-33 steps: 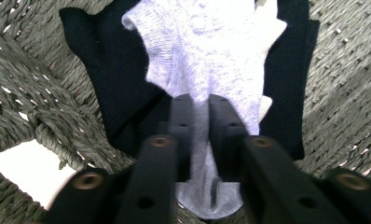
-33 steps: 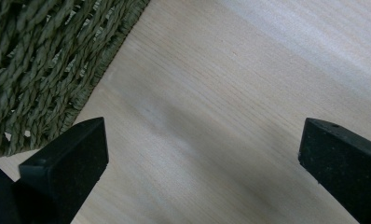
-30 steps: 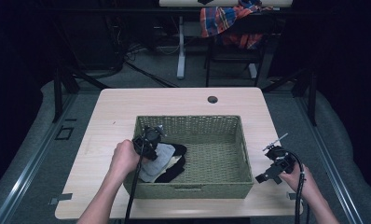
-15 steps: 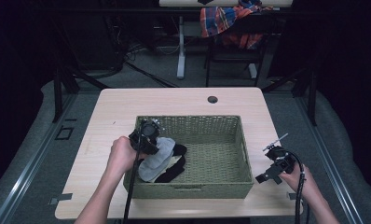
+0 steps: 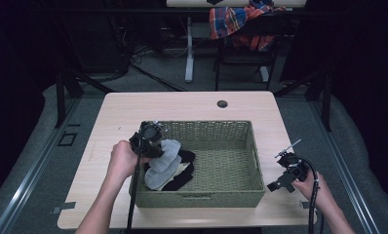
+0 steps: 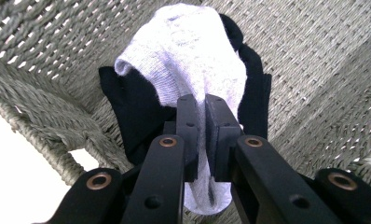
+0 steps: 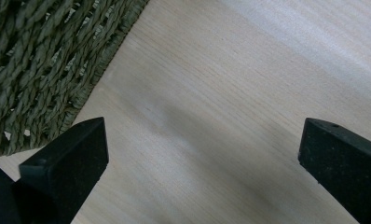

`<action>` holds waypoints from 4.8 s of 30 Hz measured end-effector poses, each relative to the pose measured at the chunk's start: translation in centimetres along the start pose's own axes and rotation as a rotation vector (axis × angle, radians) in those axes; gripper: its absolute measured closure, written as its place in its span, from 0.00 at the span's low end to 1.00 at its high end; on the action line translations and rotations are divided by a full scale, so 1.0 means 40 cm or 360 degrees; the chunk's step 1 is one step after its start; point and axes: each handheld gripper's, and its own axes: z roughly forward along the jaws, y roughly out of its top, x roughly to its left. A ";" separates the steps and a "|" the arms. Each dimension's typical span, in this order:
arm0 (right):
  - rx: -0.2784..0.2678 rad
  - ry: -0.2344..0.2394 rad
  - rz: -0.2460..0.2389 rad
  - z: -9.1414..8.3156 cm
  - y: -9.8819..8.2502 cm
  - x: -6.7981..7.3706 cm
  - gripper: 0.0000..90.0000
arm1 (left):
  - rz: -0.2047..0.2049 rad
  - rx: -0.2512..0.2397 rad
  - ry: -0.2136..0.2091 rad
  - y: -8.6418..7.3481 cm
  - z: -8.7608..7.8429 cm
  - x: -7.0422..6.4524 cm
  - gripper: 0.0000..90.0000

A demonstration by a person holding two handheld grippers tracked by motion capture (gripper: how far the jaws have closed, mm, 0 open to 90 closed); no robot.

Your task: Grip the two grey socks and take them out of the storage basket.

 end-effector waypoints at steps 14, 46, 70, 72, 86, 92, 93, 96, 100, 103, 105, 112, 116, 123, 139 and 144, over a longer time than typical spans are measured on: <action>-0.0012 0.0003 0.0023 0.002 -0.001 -0.002 0.01 | 0.0018 -0.0059 0.0010 0.006 -0.033 0.000 0.95; -0.0008 -0.0007 0.0020 0.003 -0.003 -0.003 0.01 | 0.0012 -0.0197 0.0092 0.009 -0.122 0.021 0.95; 0.0000 -0.0010 0.0000 0.004 0.006 0.003 0.01 | -0.0123 -0.0284 0.0214 -0.055 -0.208 0.076 0.95; -0.0010 0.0004 0.0007 0.006 0.006 0.004 0.01 | -0.0136 -0.0291 0.0226 -0.061 -0.215 0.080 0.95; -0.0016 -0.0007 0.0010 0.003 0.008 0.004 0.01 | -0.0298 -0.0372 0.0282 -0.128 -0.242 0.143 0.95; -0.0041 0.0004 0.0019 0.002 0.013 0.009 0.01 | -0.0379 -0.0365 0.0321 -0.156 -0.221 0.169 0.95; -0.0032 -0.0008 0.0012 0.000 0.014 0.009 0.01 | -0.0387 -0.0356 0.0317 -0.161 -0.220 0.175 0.95; -0.0024 -0.0016 -0.0002 0.001 0.017 0.008 0.01 | -0.0443 -0.0348 0.0330 -0.183 -0.207 0.198 0.95; -0.0040 0.0009 0.0015 0.005 0.020 0.011 0.01 | -0.0510 -0.0337 0.0333 -0.211 -0.187 0.229 0.95; 0.0004 -0.0012 -0.0019 0.003 0.021 0.003 0.01 | -0.0568 -0.0345 0.0325 -0.230 -0.167 0.253 0.95; -0.0040 -0.0005 0.0026 0.009 0.019 0.009 0.01 | -0.0598 -0.0344 0.0322 -0.243 -0.153 0.265 0.95; -0.0057 0.0015 0.0032 0.008 0.018 0.011 0.01 | -0.0688 -0.0305 0.0312 -0.288 -0.110 0.300 0.95; -0.0020 0.0013 0.0000 0.005 0.021 0.009 0.01 | -0.0712 -0.0249 0.0288 -0.303 -0.080 0.314 0.95; -0.0019 0.0024 0.0007 0.013 0.024 0.010 0.01 | -0.0759 -0.0159 0.0259 -0.330 -0.024 0.336 0.95; -0.0062 0.0001 0.0027 0.007 0.019 0.010 0.01 | -0.0819 -0.0003 0.0159 -0.350 0.055 0.348 0.90; 0.0009 -0.0015 -0.0038 0.000 0.025 0.006 0.01 | -0.0830 0.0055 0.0138 -0.349 0.033 0.350 0.61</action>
